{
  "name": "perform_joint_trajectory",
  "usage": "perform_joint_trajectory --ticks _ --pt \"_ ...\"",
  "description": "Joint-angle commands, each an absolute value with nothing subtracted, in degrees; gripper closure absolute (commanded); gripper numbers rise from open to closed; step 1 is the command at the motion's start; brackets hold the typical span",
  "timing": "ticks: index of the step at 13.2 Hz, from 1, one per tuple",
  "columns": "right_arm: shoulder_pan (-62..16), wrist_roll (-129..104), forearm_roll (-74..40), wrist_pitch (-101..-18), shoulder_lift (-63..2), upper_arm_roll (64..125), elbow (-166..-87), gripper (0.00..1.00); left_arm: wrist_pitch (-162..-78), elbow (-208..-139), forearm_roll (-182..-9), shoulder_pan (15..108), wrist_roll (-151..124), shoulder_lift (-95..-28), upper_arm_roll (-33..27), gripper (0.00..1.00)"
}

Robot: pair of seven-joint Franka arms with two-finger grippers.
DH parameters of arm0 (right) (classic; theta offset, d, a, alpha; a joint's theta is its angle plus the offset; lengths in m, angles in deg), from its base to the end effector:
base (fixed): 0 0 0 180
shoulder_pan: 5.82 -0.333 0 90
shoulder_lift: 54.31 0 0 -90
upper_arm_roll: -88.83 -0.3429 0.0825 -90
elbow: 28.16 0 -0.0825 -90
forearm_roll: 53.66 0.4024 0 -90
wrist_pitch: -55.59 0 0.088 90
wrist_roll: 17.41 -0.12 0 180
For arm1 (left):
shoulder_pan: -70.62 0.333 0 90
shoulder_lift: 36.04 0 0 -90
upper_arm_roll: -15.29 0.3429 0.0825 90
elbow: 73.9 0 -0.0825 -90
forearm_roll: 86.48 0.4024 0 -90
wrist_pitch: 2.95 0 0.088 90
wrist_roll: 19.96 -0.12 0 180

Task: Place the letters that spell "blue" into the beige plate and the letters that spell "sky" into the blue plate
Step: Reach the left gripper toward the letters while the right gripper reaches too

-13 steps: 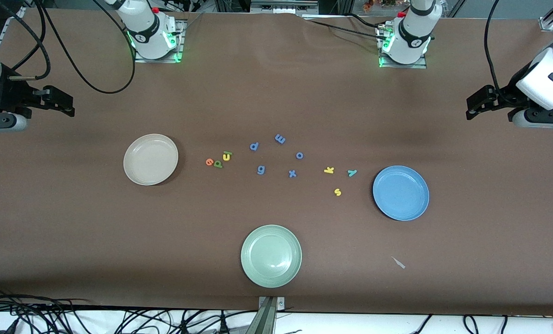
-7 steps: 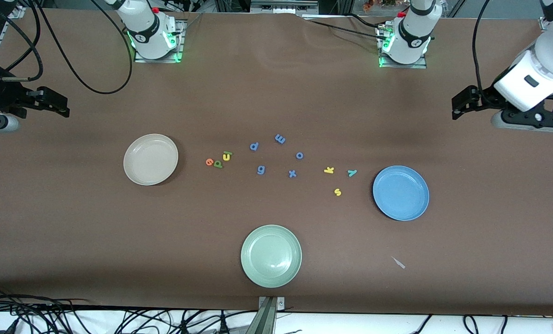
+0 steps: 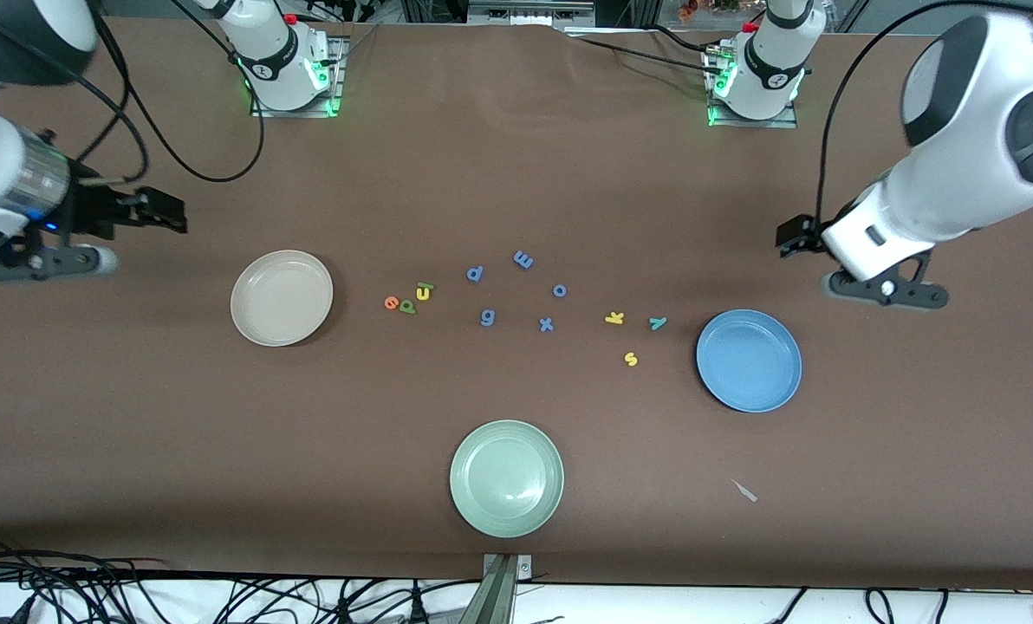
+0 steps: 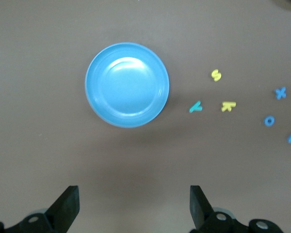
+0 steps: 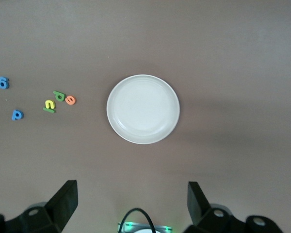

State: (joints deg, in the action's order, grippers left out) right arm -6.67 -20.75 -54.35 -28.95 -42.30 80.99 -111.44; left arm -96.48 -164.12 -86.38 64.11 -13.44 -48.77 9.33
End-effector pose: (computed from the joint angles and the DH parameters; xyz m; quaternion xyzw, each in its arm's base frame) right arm 0.6183 0.0845 0.5630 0.9946 0.0463 -0.0931 0.0015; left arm 0.6199 -0.1312 0.5074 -0.9953 0.0515 0.0822 0.0029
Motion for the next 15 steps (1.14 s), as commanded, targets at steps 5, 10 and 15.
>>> perform_joint_trajectory --ticks 5,10,15 --pt "-10.7 -31.0 -52.0 -37.0 -33.7 81.0 -110.7 0.0 -105.1 -155.9 -85.4 55.6 14.6 -66.1 9.5 0.0" --pt "-12.4 -40.2 -52.8 -56.9 -31.6 77.6 -123.3 0.0 -119.1 -155.8 -85.2 52.0 26.5 -75.7 9.4 0.05" --pt "-12.6 -53.7 -59.7 -76.1 -31.6 73.3 -138.7 0.0 -126.4 -157.3 -85.3 50.8 31.2 -79.8 9.4 0.33"
